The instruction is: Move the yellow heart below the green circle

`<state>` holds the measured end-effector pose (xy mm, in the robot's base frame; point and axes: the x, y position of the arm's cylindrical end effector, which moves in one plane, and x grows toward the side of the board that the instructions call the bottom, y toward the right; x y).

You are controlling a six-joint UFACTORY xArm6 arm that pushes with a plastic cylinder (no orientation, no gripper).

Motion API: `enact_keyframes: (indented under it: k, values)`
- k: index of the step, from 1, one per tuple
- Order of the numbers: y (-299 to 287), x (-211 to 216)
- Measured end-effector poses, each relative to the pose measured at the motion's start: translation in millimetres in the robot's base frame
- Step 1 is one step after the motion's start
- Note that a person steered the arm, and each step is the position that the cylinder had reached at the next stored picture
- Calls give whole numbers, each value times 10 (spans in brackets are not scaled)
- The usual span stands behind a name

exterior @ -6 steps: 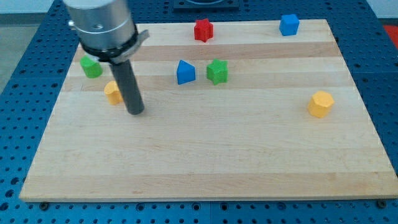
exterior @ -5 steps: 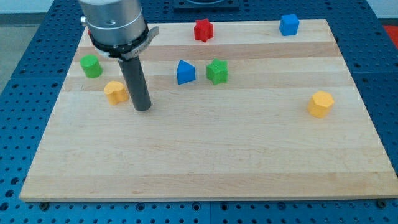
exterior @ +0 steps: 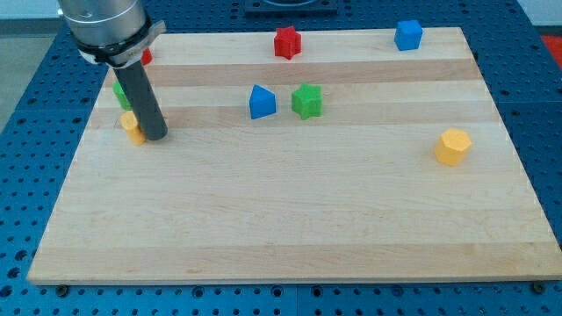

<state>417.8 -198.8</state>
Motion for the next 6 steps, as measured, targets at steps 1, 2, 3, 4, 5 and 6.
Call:
enact_keyframes:
  k: [1, 2, 3, 4, 5, 6]
  values:
    - [-149, 0]
    - [-242, 0]
    - [-264, 0]
    - [-264, 0]
    - [-231, -120]
    - [-15, -467]
